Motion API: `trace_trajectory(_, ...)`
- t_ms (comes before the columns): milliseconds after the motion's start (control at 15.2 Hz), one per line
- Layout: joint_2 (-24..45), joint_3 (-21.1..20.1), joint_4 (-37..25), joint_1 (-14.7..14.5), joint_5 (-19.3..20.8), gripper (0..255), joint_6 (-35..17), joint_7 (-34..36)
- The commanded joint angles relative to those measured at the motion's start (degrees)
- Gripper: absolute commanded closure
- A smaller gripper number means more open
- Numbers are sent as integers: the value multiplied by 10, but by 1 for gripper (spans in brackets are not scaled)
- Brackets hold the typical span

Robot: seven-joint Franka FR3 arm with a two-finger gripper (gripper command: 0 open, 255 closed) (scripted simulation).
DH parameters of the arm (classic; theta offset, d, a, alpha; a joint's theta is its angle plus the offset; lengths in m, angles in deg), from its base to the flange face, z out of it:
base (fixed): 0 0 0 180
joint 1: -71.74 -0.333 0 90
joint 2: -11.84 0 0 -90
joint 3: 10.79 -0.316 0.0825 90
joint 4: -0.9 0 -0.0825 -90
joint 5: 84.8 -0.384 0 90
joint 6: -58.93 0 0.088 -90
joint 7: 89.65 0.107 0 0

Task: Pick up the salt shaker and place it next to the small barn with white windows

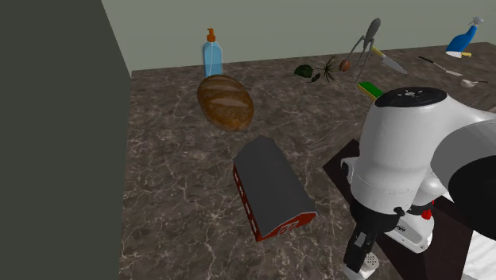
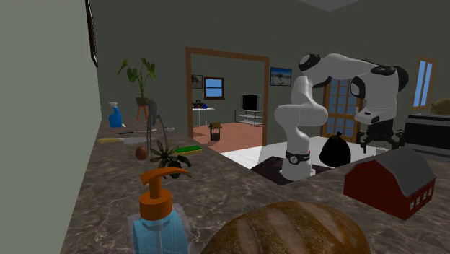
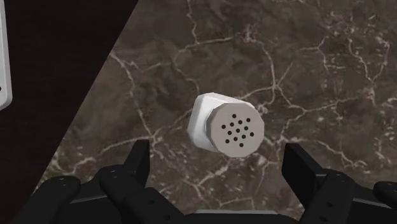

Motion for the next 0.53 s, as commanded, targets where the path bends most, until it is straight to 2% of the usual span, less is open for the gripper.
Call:
trace_trajectory(0, 0, 0, 0, 0, 0, 0, 0, 0)
trace_trajectory(66, 0, 0, 0, 0, 0, 0, 0, 0)
trace_trajectory(330, -11, 62, -43, 16, 59, 0, 61, 6)
trace_trajectory(462, -11, 62, -43, 16, 59, 0, 61, 6)
